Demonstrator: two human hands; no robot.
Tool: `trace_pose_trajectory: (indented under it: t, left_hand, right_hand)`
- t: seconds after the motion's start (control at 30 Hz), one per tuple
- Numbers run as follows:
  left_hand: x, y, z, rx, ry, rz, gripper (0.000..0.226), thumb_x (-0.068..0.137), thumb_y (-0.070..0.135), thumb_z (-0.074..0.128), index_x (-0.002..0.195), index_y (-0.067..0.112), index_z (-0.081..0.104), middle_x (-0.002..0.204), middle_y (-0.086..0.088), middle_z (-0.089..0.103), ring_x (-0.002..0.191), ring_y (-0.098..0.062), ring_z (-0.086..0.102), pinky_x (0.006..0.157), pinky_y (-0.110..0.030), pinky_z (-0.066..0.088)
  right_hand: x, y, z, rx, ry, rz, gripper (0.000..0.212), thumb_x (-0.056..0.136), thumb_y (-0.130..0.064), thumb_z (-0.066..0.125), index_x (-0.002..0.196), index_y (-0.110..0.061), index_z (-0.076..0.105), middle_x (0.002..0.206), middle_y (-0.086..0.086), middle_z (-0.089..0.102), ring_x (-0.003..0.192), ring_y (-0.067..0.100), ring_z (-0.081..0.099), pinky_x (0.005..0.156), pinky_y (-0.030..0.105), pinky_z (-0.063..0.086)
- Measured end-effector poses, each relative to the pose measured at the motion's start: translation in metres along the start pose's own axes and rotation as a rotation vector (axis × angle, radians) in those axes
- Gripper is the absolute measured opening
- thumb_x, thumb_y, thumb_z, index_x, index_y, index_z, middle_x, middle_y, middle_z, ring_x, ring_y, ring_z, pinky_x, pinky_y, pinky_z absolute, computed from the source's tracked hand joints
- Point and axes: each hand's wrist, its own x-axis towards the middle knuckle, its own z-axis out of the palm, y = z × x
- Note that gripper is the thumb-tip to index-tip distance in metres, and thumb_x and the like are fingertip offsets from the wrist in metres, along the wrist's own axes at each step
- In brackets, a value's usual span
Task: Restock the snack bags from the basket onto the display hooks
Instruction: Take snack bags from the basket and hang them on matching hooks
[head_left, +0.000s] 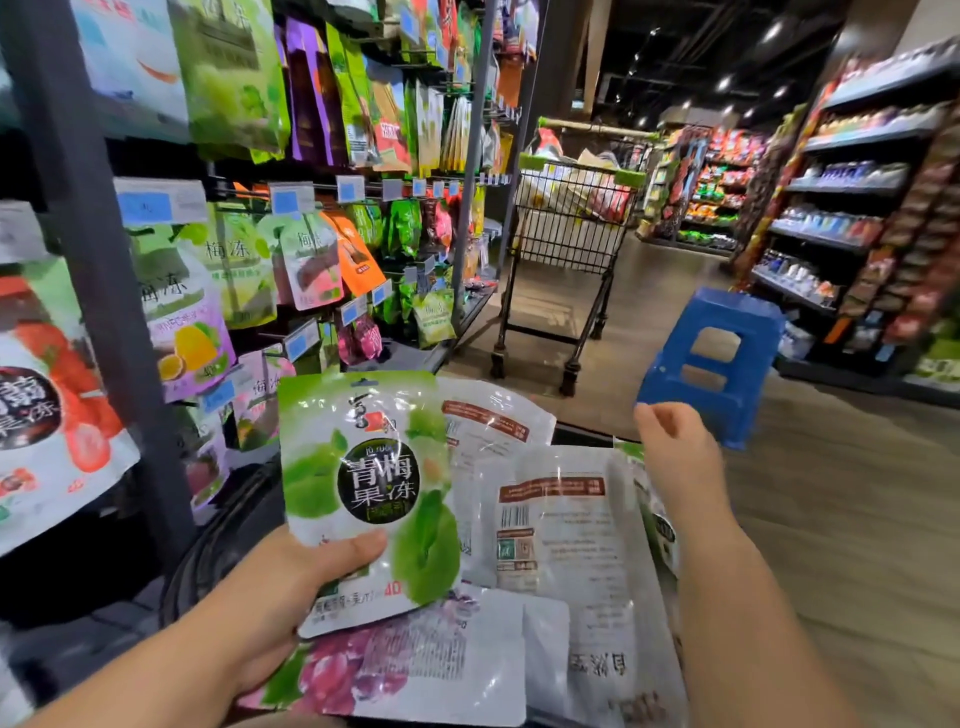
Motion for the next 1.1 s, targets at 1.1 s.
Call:
trace_pose_trajectory:
  t: [1.1]
  left_hand:
    - [-0.009,0.004,0.003,0.110,0.131,0.144,0.095,0.024,0.046,0.098,0.109,0.012,0.071,0.103,-0.010,0.076,0.096,-0.028,0.073,0.082,-0.037,0.056]
  right_hand:
    - [-0.019,-0.053,-0.083,-0.356,-0.053,-0.329,0.017,0.099,-0.029,0.056,0.091,-0.014,0.050,0.078,0.000,0.056,0.069,0.010,0.047,0.057,0.032,0.034]
